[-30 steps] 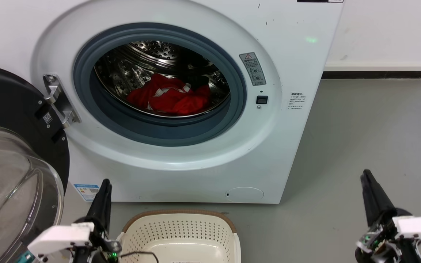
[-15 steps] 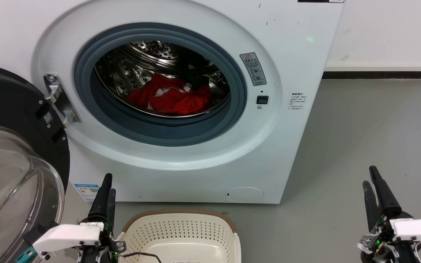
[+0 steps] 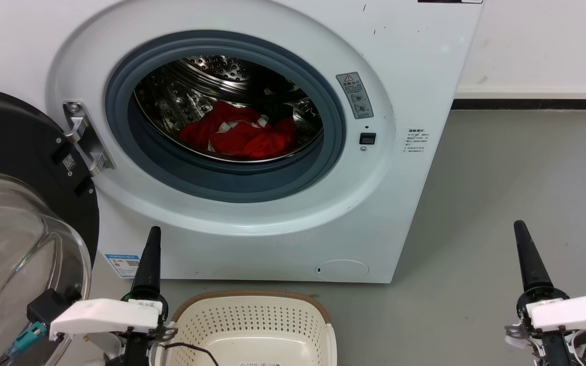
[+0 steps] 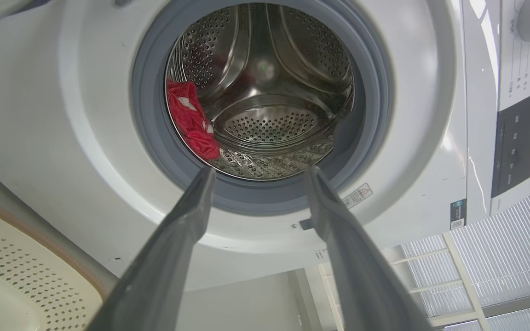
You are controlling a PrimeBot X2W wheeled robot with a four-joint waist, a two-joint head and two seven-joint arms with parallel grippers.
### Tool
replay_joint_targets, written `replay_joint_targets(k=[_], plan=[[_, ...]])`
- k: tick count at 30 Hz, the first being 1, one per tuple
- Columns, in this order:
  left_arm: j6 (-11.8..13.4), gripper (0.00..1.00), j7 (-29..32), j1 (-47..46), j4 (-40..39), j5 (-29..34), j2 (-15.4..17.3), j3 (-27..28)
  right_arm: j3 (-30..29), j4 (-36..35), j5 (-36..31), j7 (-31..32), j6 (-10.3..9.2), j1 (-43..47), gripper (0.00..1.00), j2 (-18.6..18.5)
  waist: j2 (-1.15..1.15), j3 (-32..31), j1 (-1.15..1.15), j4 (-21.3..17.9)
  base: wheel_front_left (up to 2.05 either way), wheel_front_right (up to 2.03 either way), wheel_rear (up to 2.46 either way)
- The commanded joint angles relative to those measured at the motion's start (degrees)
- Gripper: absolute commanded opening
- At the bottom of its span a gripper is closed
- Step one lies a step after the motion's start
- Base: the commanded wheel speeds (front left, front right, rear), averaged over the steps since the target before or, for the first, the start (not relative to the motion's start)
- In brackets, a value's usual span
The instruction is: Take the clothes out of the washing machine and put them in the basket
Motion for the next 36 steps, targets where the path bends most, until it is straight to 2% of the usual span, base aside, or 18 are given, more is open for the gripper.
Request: replay_joint_targets(k=[1, 18, 36], plan=[[-0.10, 1.00, -0.66, -1.81, -1.32, 2.63, 0.16, -0.29, 0.15, -1.75, -2.96, -0.66, 0.01, -0.27, 1.00, -0.25, 0.00, 0.02, 0.00, 0.03, 0.00, 0.00, 0.00], [-0.13, 1.00, -4.12, -2.36, -2.44, 21.71, 0.73, -1.75, 0.96, -4.28, -26.61, -4.14, 0.01, 1.33, 1.00, -0.25, 0.00, 0.02, 0.00, 0.31, 0.00, 0.00, 0.00], [-0.14, 1.00, -7.18, -2.99, -1.47, 36.87, 1.19, -1.84, 0.10, -2.37, -44.14, -7.26, 0.01, 1.90, 1.00, -0.25, 0.00, 0.02, 0.00, 0.44, 0.00, 0.00, 0.00]])
